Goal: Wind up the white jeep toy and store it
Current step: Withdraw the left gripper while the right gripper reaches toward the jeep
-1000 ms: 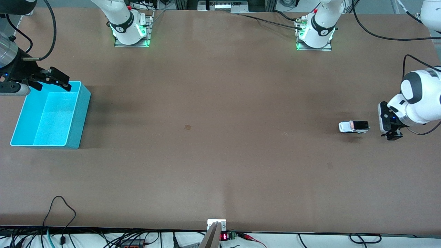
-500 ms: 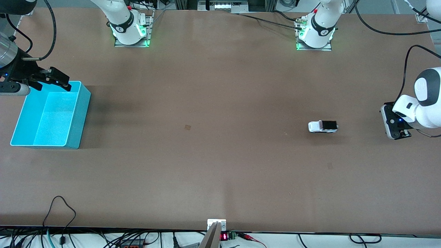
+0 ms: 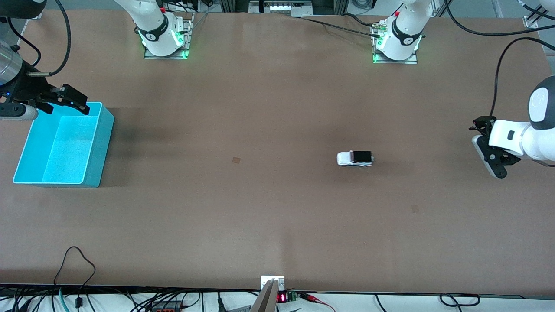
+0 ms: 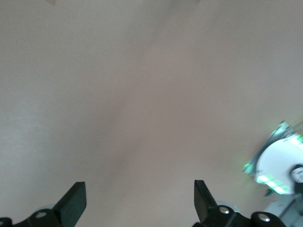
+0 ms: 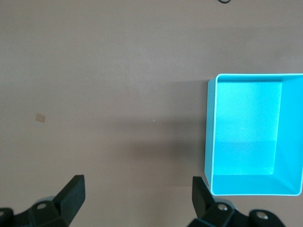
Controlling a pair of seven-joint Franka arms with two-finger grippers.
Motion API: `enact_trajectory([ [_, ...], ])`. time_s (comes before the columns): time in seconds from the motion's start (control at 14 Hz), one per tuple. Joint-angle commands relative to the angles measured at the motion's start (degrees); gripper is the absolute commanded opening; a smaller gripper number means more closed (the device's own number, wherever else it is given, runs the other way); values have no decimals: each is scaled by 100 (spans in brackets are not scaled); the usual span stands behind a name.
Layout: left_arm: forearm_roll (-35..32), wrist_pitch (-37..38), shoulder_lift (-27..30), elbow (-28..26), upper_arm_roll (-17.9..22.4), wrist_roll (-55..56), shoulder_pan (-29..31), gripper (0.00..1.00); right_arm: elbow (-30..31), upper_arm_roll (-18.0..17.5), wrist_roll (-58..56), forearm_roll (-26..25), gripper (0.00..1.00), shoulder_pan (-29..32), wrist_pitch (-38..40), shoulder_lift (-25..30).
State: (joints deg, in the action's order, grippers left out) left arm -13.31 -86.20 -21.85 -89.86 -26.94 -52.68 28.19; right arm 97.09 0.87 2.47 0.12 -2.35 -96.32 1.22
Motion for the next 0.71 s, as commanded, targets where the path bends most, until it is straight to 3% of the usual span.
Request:
enact_trajectory([
  [0.0,31,672,-21,521,-363,1019,19,100,-15,-26,-98,59,100,59,8,27],
  [0.36,144,1131,31,1040,-883,2655,-24,100,11,-17,-106,59,100,59,7,27],
  [0.5,268,1140,250,1032,-700,3130,-322,100,11,-17,-106,59,100,59,16,27],
  [0.64,495,1131,409,1040,-227,3316,-717,100,11,-17,-106,59,100,59,25,27],
])
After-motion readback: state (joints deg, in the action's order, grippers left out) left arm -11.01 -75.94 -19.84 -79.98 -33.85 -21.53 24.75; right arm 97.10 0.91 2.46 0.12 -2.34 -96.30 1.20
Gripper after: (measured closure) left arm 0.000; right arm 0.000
